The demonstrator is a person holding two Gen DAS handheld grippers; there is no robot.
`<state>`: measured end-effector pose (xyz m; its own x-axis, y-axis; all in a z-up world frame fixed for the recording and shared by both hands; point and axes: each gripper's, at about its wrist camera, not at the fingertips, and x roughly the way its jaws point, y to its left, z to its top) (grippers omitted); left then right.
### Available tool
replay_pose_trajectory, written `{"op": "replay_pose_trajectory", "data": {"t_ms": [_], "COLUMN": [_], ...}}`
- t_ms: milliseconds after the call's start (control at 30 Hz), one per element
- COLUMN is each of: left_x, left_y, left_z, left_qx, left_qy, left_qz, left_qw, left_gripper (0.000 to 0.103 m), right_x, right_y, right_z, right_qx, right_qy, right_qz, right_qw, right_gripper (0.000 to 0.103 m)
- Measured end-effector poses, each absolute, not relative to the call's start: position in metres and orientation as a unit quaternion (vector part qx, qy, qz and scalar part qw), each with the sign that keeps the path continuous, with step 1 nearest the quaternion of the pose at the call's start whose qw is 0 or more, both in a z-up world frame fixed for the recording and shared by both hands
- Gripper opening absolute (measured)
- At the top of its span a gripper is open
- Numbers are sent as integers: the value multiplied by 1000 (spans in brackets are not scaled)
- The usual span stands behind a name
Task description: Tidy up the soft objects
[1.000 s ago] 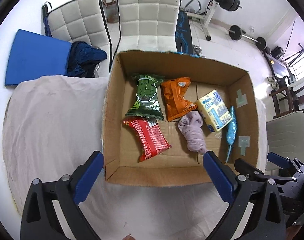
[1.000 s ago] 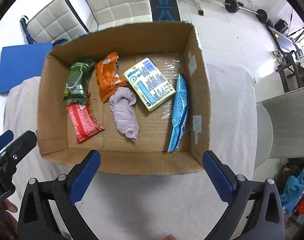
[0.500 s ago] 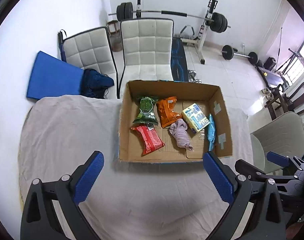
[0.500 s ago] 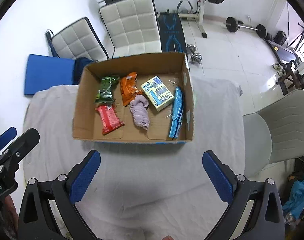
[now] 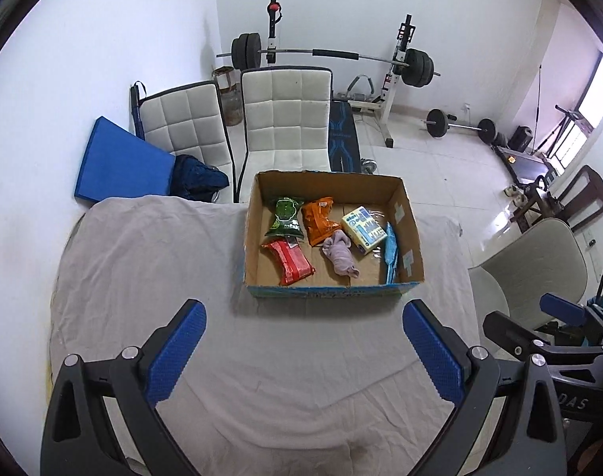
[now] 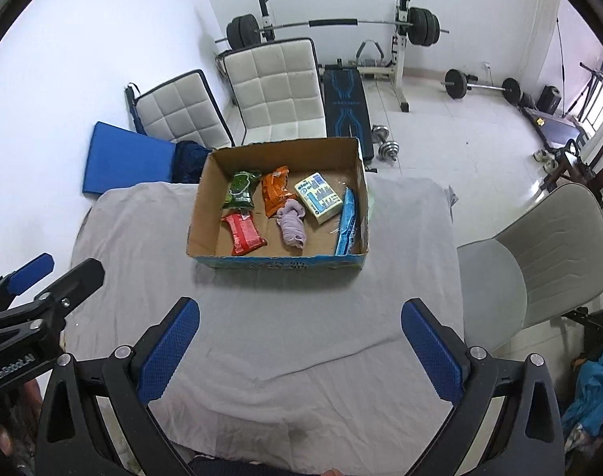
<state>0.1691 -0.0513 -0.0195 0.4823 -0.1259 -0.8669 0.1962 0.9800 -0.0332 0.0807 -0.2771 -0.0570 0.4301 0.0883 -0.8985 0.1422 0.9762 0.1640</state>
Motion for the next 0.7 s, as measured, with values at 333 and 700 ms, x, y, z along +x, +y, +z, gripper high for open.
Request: {"op": "replay_pose_trajectory", "data": {"t_ms": [333, 700], "left_x": [135, 118], "left_y": [-41, -32], "left_z": [7, 29], "left_qx": [15, 12], "left_qy": [493, 469], "left_qz": [-104, -91], "left_qw": [864, 878], "left_gripper": [102, 102], "right_x": [27, 11], "right_y": [-275, -278], "right_z": [-14, 7], "right_qx": [88, 88], "right_qy": [502, 484], "right_qz": [-32, -44], "right_qw": [860, 870], "right_gripper": [103, 103]}}
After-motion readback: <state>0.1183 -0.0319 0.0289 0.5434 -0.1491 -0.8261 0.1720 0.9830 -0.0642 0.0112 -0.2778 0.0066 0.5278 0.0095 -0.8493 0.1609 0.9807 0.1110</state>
